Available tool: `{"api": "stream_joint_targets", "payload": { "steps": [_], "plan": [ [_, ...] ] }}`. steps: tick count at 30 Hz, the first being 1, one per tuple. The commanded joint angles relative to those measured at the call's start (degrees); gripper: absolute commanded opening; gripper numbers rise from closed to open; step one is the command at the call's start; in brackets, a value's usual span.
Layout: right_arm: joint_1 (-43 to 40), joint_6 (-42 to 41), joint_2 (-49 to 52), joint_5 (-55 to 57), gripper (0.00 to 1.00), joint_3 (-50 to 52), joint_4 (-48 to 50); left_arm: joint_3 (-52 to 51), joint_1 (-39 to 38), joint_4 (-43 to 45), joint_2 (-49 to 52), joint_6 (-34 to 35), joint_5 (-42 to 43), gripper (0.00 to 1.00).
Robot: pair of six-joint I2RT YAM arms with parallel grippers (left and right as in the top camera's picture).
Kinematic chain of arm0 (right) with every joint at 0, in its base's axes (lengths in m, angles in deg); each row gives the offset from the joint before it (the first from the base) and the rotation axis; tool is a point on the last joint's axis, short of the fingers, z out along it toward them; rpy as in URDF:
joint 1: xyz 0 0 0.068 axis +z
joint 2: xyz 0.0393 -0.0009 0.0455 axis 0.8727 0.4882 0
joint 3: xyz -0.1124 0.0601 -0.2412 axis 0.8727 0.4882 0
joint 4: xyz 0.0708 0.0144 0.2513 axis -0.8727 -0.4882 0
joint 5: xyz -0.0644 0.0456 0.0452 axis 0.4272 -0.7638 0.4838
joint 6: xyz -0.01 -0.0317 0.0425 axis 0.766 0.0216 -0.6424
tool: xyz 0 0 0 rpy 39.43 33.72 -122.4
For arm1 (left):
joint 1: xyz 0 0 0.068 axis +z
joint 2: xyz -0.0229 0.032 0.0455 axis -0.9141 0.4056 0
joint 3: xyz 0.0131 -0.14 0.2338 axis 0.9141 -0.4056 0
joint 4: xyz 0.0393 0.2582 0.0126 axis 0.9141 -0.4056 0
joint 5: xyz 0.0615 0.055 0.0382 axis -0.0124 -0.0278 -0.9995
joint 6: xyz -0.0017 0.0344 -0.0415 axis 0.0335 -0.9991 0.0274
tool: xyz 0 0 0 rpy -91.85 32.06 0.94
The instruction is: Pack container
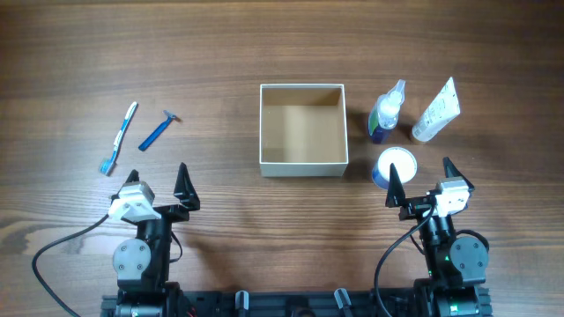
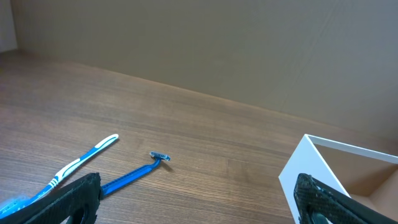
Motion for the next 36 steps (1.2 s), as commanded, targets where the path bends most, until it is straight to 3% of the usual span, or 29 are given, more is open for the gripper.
{"api": "stream_joint_targets", "payload": {
  "steps": [1,9,16,22,28,36],
  "plan": [
    [0.2,0.8,0.2,-1.2,1.00,0.1,0.2,-0.1,0.3,-0.3,0.1,0.7,-1.0,1.00],
    [0.2,0.4,0.2,-2.2,1.00,0.1,1.2,0.0,0.3,-0.3,0.1,0.7,-1.0,1.00],
    [0.2,-25.3,0.2,-16.9,1.00,0.1,2.2,-0.1,0.3,-0.3,0.1,0.7,-1.0,1.00],
    [0.2,-25.7,3.0,-21.0,1.00,-5.0,1.7,0.0,0.3,-0.3,0.1,0.7,-1.0,1.00],
    [0.2,-19.4,15.8,-20.1,1.00,-22.0,-9.8,-0.1,0.3,-0.3,0.1,0.7,-1.0,1.00],
    [0.2,-7.2,46.7,-15.4,1.00,-61.2,-42.7,-0.1,0.3,-0.3,0.1,0.7,-1.0,1.00]
  ]
}}
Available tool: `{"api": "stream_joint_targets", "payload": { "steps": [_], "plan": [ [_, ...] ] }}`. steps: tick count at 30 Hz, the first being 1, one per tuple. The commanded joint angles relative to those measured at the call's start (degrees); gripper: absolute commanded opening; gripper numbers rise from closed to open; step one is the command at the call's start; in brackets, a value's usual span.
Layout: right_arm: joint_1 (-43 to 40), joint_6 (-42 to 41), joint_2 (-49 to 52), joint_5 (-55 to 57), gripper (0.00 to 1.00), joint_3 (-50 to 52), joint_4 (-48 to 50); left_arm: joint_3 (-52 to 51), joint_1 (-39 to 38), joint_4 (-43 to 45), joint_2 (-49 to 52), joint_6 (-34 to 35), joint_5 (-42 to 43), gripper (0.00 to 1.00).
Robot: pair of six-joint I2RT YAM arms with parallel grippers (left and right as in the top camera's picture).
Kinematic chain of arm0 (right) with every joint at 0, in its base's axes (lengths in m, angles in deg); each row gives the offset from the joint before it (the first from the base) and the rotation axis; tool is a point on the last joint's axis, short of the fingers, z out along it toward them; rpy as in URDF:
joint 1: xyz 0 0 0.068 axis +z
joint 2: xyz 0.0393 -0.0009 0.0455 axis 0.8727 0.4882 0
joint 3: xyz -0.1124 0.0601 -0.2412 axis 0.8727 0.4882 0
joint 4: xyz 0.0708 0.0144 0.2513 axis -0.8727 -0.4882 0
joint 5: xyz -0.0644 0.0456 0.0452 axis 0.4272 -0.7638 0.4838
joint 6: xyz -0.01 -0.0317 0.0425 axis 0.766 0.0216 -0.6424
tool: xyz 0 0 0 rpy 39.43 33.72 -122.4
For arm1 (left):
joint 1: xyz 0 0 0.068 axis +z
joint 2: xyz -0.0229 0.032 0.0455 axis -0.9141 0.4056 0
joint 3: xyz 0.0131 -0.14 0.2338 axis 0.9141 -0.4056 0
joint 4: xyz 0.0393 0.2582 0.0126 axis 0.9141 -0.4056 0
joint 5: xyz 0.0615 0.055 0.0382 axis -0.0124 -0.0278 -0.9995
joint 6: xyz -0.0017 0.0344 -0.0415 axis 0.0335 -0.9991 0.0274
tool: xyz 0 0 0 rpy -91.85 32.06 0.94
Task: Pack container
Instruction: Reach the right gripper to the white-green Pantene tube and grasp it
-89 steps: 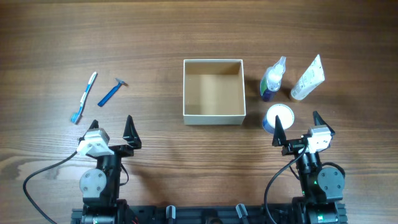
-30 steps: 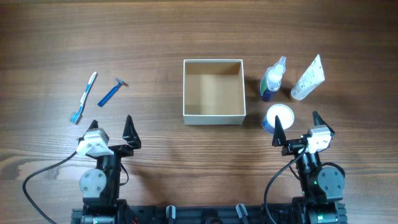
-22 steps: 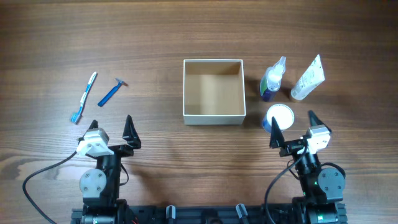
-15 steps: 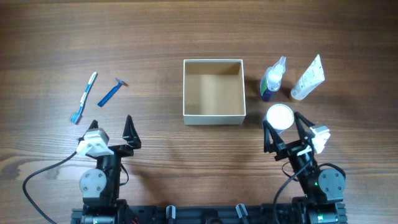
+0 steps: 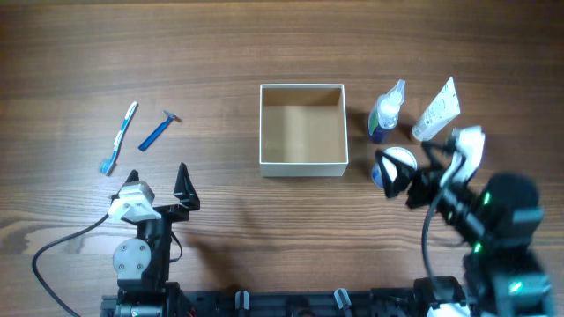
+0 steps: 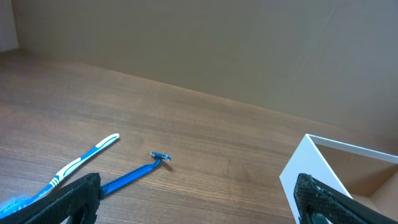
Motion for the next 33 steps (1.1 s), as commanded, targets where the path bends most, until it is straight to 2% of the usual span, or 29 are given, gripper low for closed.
{"api": "stream_joint_targets", "payload": {
  "steps": [1,5,8,11,14,15,20,27,31,33],
  "plan": [
    [0.2,8.2,15.1,4.1,1.00,-21.2,-12.0,-0.1,0.3,-0.3,-0.1,0.7,-0.8,1.00],
    [0.2,6.9,25.5,2.6,1.00,-32.5,-16.9,-0.1,0.3,-0.3,-0.1,0.7,-0.8,1.00],
    [0.2,8.7,30.0,3.1,1.00,-33.4,-16.2,0.0,0.3,-0.3,-0.1,0.7,-0.8,1.00],
    [0.2,5.1,33.2,8.8,1.00,-33.4,-15.9,0.0,0.3,-0.3,-0.1,0.7,-0.8,1.00],
    [0.1,2.1,34.9,18.5,1.00,-33.4,-15.7,-0.1,0.3,-0.3,-0.1,0.7,-0.8,1.00],
    [0.1,2.1,35.3,18.9,1.00,-33.4,-15.5,-0.1,0.3,-0.3,-0.1,0.7,-0.8,1.00],
    [0.1,5.1,37.1,6.3,1.00,-33.2,-14.8,-0.1,0.3,-0.3,-0.1,0.7,-0.8,1.00],
    [0.1,4.9,38.4,9.3,1.00,-33.2,-14.6,-0.1,0.3,-0.3,-0.1,0.7,-0.8,1.00],
    [0.0,1.4,38.7,18.9,1.00,-33.2,-15.6,0.0,0.3,-0.3,-0.1,0.7,-0.8,1.00],
    [0.0,2.0,38.7,19.3,1.00,-33.2,-15.6,-0.1,0.3,-0.3,-0.1,0.7,-0.8,1.00]
  ]
}}
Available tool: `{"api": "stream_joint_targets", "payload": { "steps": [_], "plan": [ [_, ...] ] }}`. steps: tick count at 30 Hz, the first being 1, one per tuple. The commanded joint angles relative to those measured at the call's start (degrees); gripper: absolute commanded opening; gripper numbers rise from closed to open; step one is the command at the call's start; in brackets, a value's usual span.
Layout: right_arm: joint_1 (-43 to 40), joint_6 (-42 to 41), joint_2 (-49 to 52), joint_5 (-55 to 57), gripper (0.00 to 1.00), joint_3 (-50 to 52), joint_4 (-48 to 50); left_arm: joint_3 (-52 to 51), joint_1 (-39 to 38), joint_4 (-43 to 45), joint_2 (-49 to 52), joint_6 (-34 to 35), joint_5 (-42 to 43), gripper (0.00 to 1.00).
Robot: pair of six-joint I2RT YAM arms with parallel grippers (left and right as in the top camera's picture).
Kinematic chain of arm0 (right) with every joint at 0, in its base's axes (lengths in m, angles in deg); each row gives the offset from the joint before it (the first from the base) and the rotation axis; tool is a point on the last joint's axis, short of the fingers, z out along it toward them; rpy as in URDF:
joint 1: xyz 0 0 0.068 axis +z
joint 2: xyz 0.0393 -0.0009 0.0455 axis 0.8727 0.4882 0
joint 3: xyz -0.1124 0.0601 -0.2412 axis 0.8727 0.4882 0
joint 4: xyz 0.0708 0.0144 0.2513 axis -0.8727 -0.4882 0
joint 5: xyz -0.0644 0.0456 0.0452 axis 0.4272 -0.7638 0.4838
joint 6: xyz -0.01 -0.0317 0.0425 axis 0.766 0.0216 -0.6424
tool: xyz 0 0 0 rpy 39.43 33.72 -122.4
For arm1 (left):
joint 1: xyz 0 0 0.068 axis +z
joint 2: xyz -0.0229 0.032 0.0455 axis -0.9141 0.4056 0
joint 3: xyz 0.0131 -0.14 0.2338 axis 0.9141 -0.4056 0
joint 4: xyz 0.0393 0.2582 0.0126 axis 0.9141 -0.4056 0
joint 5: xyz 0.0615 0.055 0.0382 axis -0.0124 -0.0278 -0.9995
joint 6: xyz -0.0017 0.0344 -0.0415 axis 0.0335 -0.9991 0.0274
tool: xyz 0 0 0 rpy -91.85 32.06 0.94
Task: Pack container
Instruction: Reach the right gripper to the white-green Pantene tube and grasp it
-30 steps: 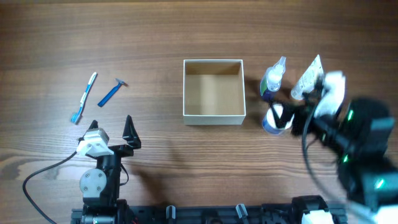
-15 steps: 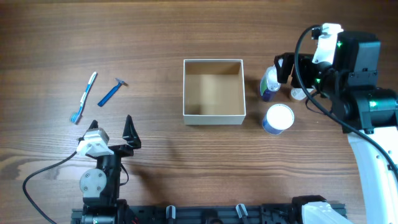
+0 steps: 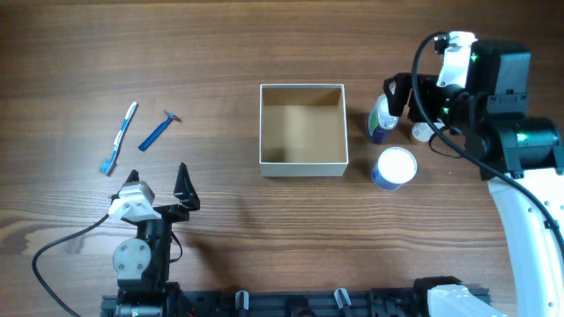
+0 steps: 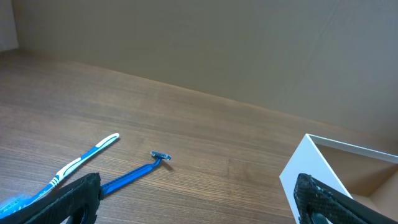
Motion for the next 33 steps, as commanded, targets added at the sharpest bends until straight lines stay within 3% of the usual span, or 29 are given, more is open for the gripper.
{"api": "stream_joint_targets", "payload": {
  "steps": [1,10,20,28,33],
  "plan": [
    [0.0,-1.4,0.7,5.7,1.00,-0.5,0.1,0.0,0.3,-0.3,-0.1,0.7,-0.8,1.00],
    [-2.8,-0.2,2.7,14.5,1.00,-0.5,2.4,-0.1,0.3,-0.3,-0.1,0.7,-0.8,1.00],
    [-10.4,-0.1,10.5,7.0,0.99,-0.5,2.2,-0.1,0.3,-0.3,-0.1,0.7,-0.8,1.00],
    [-10.6,-3.5,14.2,9.7,0.77,-0.5,0.2,-0.1,0.3,-0.3,-0.1,0.7,-0.8,1.00],
    [-10.6,-4.1,15.8,7.1,0.73,-0.5,-0.9,-0.1,0.3,-0.3,-0.1,0.7,-0.8,1.00]
  ]
}}
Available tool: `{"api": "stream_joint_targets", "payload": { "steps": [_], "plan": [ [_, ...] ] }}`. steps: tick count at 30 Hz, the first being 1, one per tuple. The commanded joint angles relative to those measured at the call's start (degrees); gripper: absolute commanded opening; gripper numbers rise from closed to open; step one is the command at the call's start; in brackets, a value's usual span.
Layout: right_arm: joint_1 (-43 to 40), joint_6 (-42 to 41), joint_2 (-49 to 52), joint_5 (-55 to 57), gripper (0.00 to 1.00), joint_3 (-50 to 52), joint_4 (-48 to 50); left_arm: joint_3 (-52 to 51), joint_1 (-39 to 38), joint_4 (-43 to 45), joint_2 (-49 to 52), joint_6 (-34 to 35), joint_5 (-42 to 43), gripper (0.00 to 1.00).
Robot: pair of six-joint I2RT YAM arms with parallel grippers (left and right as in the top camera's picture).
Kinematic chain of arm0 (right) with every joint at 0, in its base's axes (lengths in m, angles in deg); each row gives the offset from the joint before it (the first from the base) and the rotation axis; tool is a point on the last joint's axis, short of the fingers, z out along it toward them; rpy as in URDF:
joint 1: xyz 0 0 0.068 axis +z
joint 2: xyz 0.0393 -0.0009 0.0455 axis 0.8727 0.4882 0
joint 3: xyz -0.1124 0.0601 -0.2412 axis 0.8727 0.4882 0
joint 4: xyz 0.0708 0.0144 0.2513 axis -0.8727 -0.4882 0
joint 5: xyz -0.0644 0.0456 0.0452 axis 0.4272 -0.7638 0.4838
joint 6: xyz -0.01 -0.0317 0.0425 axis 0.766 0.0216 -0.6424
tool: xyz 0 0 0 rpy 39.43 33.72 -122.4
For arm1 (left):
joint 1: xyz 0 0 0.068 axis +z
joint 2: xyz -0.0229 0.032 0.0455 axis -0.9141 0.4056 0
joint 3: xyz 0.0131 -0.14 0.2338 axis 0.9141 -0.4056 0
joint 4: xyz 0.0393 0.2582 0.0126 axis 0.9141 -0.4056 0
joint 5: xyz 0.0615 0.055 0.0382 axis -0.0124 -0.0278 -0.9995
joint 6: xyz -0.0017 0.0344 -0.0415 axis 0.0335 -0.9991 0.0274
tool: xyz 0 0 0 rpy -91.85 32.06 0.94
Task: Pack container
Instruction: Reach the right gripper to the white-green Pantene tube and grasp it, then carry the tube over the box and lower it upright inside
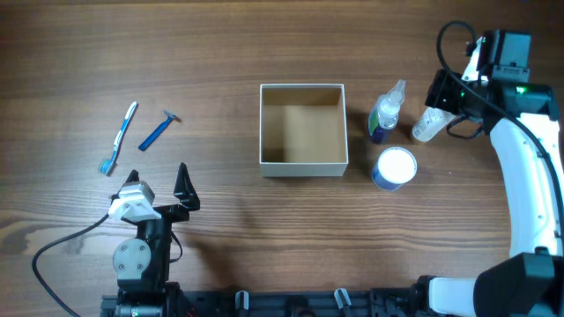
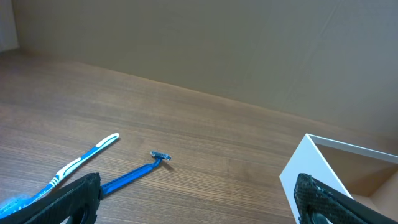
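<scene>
An open white cardboard box (image 1: pixel 304 129) stands mid-table, its corner (image 2: pixel 311 163) showing in the left wrist view. To its right are a spray bottle (image 1: pixel 386 111), a white tube (image 1: pixel 426 126) and a round white-lidded jar (image 1: pixel 394 167). My right gripper (image 1: pixel 448 99) hovers over the tube's far flat end, open, a finger on either side. A blue-white toothbrush (image 1: pixel 119 136) (image 2: pixel 84 160) and a blue razor (image 1: pixel 159 129) (image 2: pixel 134 175) lie at the left. My left gripper (image 1: pixel 159 180) (image 2: pixel 198 205) rests open near the front edge, holding nothing.
The right arm (image 1: pixel 529 185) reaches from the front right corner up along the table's right side, with a cable looping by the tube. The left arm's base (image 1: pixel 139 260) sits at the front left. Bare wood (image 1: pixel 220 62) surrounds the box.
My right gripper has moved right, from over the spray bottle and tube to the tube's far end. Tube, bottle and jar lie where they were. The left arm has not moved.
Both grippers rested open at the front edge. Then the right one was lifted over the jar. Later it was open above the spray bottle and tube, and now it straddles the tube's far end. No object has shifted and the left arm stayed still.
</scene>
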Motion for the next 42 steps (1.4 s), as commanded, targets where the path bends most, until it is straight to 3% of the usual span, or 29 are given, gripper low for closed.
{"api": "stream_joint_targets", "payload": {
  "steps": [1,4,6,8,14,21,30,36,42],
  "plan": [
    [-0.1,-2.2,1.5,-0.5,0.71,-0.5,-0.5,-0.1,0.3,-0.3,-0.2,0.7,-0.8,1.00],
    [-0.1,-5.0,1.6,3.2,0.61,-0.5,-0.9,-0.1,0.3,-0.3,-0.2,0.7,-0.8,1.00],
    [-0.1,-9.0,1.6,7.0,0.23,-0.5,-2.1,0.0,0.3,-0.3,-0.2,0.7,-0.8,1.00],
    [-0.1,-10.7,1.5,8.5,0.04,-0.5,-2.6,0.0,0.3,-0.3,-0.2,0.7,-0.8,1.00],
    [-0.1,-8.2,-2.5,8.6,0.04,-0.9,-2.4,0.0,0.3,-0.3,-0.2,0.7,-0.8,1.00],
    [0.7,-5.9,-16.1,5.3,0.04,-9.2,-3.8,0.0,0.3,-0.3,-0.2,0.7,-0.8,1.00],
    [11.8,-5.1,-23.7,-3.2,0.04,-21.8,-13.9,-0.1,0.3,-0.3,-0.2,0.7,-0.8,1.00],
    [21.2,-5.7,-21.0,-9.3,0.04,-21.9,-12.0,-0.1,0.3,-0.3,-0.2,0.7,-0.8,1.00],
    [27.0,-7.4,-7.4,-10.0,0.04,-21.9,-11.0,-0.1,0.3,-0.3,-0.2,0.7,-0.8,1.00]
  ]
}}
